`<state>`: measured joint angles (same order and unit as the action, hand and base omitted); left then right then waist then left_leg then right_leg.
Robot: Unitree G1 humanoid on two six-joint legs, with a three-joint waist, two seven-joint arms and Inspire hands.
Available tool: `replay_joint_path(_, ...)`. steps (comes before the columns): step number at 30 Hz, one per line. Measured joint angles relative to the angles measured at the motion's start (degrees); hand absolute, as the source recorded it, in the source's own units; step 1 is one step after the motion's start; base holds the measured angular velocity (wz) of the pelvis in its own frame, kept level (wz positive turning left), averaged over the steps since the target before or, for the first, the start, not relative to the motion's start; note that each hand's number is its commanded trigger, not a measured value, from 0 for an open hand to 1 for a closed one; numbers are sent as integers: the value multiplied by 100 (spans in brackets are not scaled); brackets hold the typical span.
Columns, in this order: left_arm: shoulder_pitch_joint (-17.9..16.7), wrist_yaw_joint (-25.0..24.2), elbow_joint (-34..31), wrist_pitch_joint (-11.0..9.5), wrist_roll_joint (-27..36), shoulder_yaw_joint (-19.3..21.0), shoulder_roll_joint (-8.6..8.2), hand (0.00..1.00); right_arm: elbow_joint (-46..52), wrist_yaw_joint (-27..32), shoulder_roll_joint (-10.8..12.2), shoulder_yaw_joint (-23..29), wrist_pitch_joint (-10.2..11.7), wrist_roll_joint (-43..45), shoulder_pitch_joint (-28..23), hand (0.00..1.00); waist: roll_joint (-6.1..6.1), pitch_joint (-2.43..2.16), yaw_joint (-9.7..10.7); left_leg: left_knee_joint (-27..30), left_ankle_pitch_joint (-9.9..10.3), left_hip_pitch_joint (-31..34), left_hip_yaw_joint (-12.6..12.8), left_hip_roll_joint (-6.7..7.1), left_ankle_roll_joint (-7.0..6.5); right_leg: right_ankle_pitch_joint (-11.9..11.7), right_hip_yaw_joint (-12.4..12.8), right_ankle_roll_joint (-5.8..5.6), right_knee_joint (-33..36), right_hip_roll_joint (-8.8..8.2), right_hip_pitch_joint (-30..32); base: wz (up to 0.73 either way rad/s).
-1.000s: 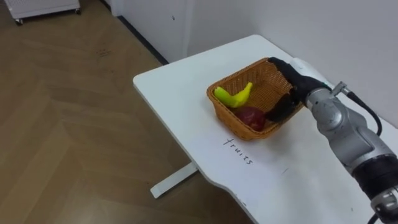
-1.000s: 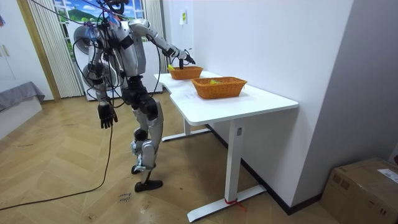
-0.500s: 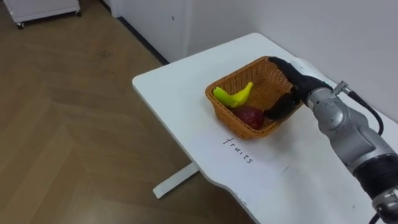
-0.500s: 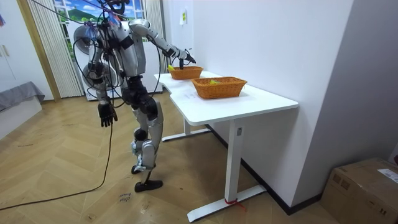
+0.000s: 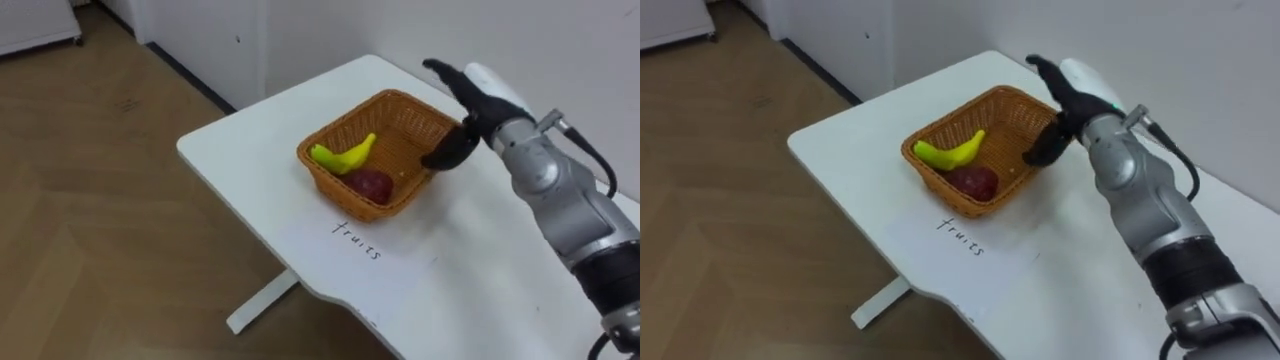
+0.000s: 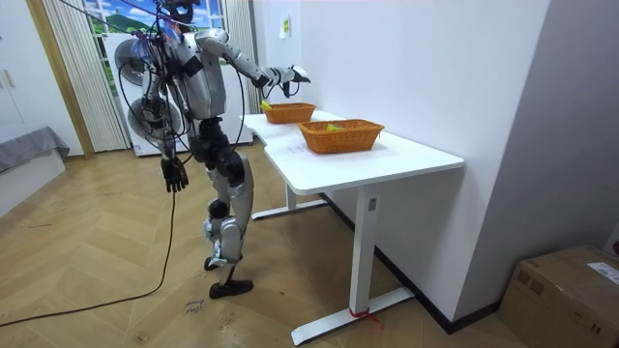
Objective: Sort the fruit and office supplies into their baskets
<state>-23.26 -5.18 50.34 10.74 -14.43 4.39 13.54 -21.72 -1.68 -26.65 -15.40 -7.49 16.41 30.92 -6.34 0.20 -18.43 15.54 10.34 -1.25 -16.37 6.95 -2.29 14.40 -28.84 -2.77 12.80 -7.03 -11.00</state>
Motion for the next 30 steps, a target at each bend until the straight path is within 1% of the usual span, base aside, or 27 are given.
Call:
replay_joint_path(1,4,4,1,-17,17,0,-1,0,104,60,0,83,8,-149,-1,0,17,11,60,-21,7,-34,52,-15,-10,-2,42,1,-1,4,-18,-20)
replay_joint_path(2,6,12,25,-52,18,0,-1,0,249,116,-1,157,9,-346,-3,0,28,13,154,-34,13,-45,91,-24,-17,-2,74,1,7,1,-9,-19)
replay_joint_path(3,10,13,32,-62,18,0,-4,0,323,142,-1,210,20,-472,-3,0,32,12,187,-47,14,-49,130,-36,-18,-2,109,1,10,2,7,-25)
replay_joint_path(4,10,13,35,-79,21,6,-17,0,460,180,-1,345,55,-670,-3,0,41,13,246,-87,13,-46,212,-63,-18,-5,200,6,13,11,14,-31)
replay_joint_path(6,28,10,35,-79,23,12,-41,0,623,253,-3,571,62,-894,-3,0,58,18,404,-98,19,-49,259,-76,-26,-15,231,9,9,13,19,-21)
replay_joint_path(7,33,11,35,-79,29,8,-68,0,721,302,-20,687,62,-1024,-1,0,81,22,488,-121,25,-88,320,-90,-36,-20,286,6,8,14,20,-25)
replay_joint_path(8,29,9,34,-79,64,-3,-106,0,811,318,-30,821,59,-1373,-7,0,111,26,572,-152,35,-141,411,-113,-49,-29,382,6,12,22,9,-32)
replay_joint_path(9,23,6,34,-78,101,-4,-117,0,875,354,-41,863,56,-1559,-18,0,124,19,593,-184,35,-160,452,-121,-50,-29,429,5,13,22,16,-40)
replay_joint_path(10,28,3,32,-77,143,-4,-132,0,1028,423,-53,955,55,-1905,-26,0,124,16,666,-219,40,-219,524,-137,-58,-30,513,5,15,28,15,-31)
replay_joint_path(11,37,2,33,-77,141,1,-134,0,1135,508,-53,1041,57,-2209,-30,0,157,21,759,-239,43,-245,563,-147,-62,-30,546,5,14,28,15,-26)
replay_joint_path(12,46,2,33,-77,139,5,-134,0,1170,552,-55,1083,59,-2325,-30,0,145,4,823,-246,43,-252,577,-148,-62,-30,556,5,14,27,17,-17)
replay_joint_path(13,83,4,39,-79,138,14,-134,0,1224,617,-57,1217,60,-2506,-41,0,142,-4,948,-251,43,-280,616,-156,-64,-30,614,4,8,32,20,-17)
replay_joint_path(15,125,37,60,-94,138,43,-134,0,1332,769,-65,1366,60,-2769,-72,0,144,-7,1036,-289,43,-329,682,-173,-65,-32,682,3,5,44,15,-19)
replay_joint_path(17,160,126,90,-128,138,41,-134,0,1496,918,-88,1475,62,-3048,-104,0,140,-28,1198,-289,59,-354,814,-214,-75,-37,757,8,-6,66,17,-19)
replay_joint_path(19,205,128,115,-130,134,33,-134,0,1569,1008,-110,1498,63,-3127,-130,0,137,-37,1269,-290,64,-400,945,-245,-72,-44,864,19,-9,84,41,-26)
replay_joint_path(20,277,129,184,-132,124,24,-136,0,1572,1054,-125,1502,66,-3117,-130,0,143,-56,1335,-293,65,-406,1023,-269,-70,-52,978,30,-8,103,100,-29)
replay_joint_path(21,328,129,223,-136,116,10,-136,0,1568,1066,-153,1502,67,-3120,-130,0,146,-58,1349,-294,66,-416,1076,-285,-70,-61,1023,38,-11,113,104,-35)
replay_joint_path(22,388,129,272,-139,111,-2,-133,0,1556,1088,-207,1505,67,-3158,-130,0,172,-50,1354,-314,71,-438,1208,-329,-64,-93,1115,53,-18,142,106,-38)
replay_joint_path(23,401,133,258,-154,111,1,-130,0,1556,1090,-231,1544,68,-3217,-130,0,193,-39,1408,-325,79,-448,1277,-362,-57,-125,1165,71,-35,174,122,-36)
replay_joint_path(24,407,132,255,-163,109,1,-131,0,1556,1091,-235,1590,68,-3247,-130,0,207,-39,1435,-334,87,-448,1315,-386,-54,-147,1192,76,-41,191,141,-36)
replay_joint_path(26,419,121,256,-186,98,4,-128,0,1557,1096,-237,1841,69,-3351,-139,0,233,-39,1532,-358,104,-450,1487,-458,-39,-206,1332,112,-59,250,213,-37)
replay_joint_path(27,419,110,257,-187,98,4,-128,0,1561,1101,-238,1927,72,-3376,-164,0,236,-41,1578,-358,105,-451,1506,-470,-37,-227,1349,112,-78,263,209,-28)
replay_joint_path(28,416,93,257,-190,100,2,-131,0,1560,1164,-237,2070,74,-3406,-201,0,248,-47,1640,-365,111,-457,1575,-508,-28,-278,1417,127,-119,301,207,-32)
replay_joint_path(30,417,76,269,-190,108,1,-128,0,1557,1296,-241,2195,74,-3576,-203,0,256,-39,1695,-376,124,-501,1676,-549,-8,-297,1478,149,-118,326,216,-34)
